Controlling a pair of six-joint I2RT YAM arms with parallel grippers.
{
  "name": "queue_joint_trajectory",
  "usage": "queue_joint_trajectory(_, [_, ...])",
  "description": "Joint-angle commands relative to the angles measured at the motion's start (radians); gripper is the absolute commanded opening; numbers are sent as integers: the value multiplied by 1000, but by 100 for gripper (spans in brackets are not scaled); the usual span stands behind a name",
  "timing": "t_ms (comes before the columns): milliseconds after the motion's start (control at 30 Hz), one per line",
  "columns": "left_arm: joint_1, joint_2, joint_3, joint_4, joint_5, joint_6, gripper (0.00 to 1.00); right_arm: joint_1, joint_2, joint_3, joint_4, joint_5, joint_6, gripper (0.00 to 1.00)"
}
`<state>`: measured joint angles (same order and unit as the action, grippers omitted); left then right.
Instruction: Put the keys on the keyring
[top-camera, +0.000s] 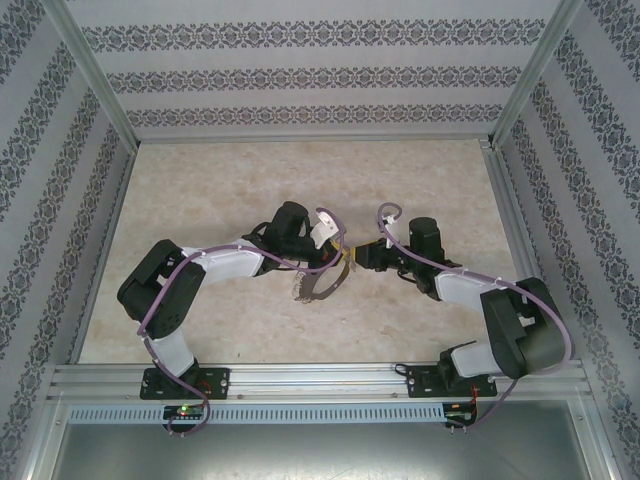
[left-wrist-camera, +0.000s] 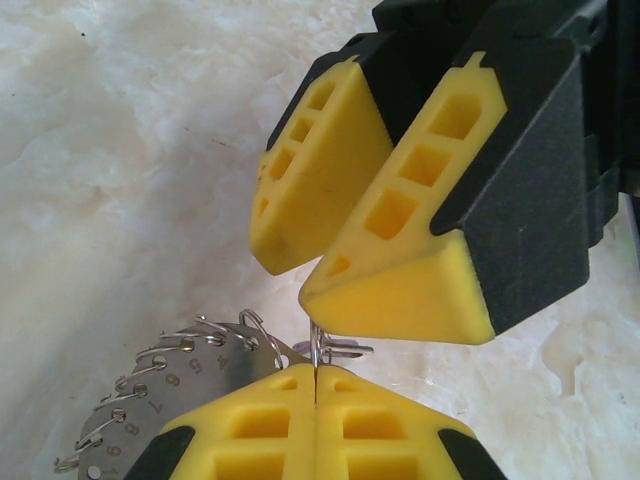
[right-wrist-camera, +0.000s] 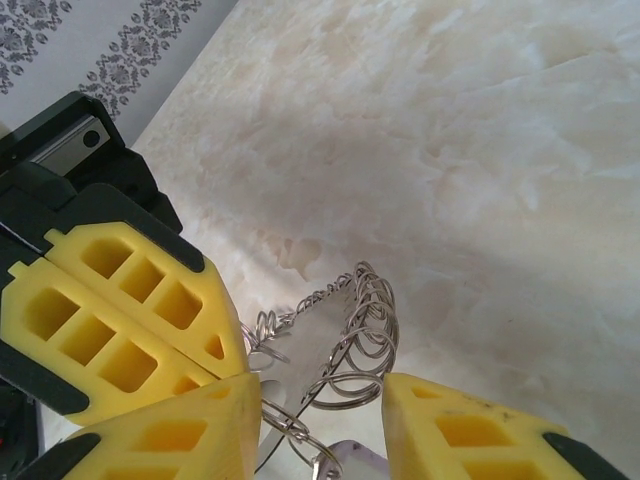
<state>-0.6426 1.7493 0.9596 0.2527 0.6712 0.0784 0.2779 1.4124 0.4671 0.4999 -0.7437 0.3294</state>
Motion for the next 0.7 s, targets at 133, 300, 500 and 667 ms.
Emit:
queue_joint_trajectory(133, [-13,-42,17,29,43,4,0,-5,51,41,64,-112,-19,36])
queue_joint_trajectory(300, [-12,-40,20,31,46,3,0,-5,59,41,71,-128,-12,31])
queue_joint_trajectory(500, [-11,-39,21,31,41,3,0,-2,55,35,66,-134,-4,18])
queue_joint_trajectory(667, [-11,-40,20,33,41,1,0,1,52,32,57,-124,-1,7])
